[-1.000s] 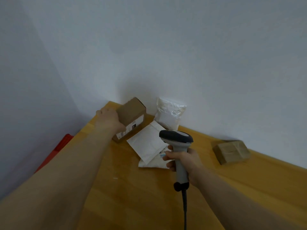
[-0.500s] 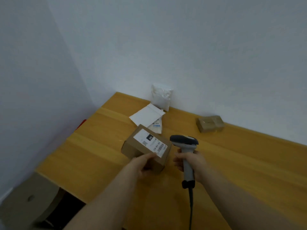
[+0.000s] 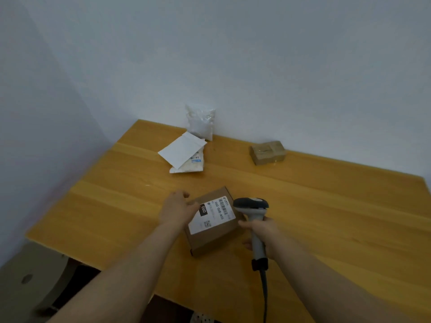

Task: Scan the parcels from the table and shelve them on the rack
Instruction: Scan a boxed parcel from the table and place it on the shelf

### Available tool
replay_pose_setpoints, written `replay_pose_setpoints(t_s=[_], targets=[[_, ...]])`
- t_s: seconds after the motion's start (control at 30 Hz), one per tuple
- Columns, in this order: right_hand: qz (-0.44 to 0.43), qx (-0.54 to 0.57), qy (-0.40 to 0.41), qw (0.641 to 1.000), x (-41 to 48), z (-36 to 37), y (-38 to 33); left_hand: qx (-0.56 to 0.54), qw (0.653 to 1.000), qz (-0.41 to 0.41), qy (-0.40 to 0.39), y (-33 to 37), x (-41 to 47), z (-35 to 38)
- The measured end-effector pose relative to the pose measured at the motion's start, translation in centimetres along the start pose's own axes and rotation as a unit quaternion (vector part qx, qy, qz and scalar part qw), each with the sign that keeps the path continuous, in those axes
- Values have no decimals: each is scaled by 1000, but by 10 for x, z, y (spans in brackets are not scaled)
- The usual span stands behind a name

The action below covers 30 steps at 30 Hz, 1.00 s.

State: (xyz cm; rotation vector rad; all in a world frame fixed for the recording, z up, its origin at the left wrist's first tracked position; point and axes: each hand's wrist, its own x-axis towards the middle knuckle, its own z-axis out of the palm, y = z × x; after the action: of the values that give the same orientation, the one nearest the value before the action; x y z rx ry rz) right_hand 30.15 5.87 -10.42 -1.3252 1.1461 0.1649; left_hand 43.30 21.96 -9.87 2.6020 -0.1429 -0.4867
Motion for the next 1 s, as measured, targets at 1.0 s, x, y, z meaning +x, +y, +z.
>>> replay_pose_setpoints(t_s=[1.0], targets=[[-125, 59, -174, 975, -46, -17, -53, -370, 922, -80, -84, 9, -12, -66]])
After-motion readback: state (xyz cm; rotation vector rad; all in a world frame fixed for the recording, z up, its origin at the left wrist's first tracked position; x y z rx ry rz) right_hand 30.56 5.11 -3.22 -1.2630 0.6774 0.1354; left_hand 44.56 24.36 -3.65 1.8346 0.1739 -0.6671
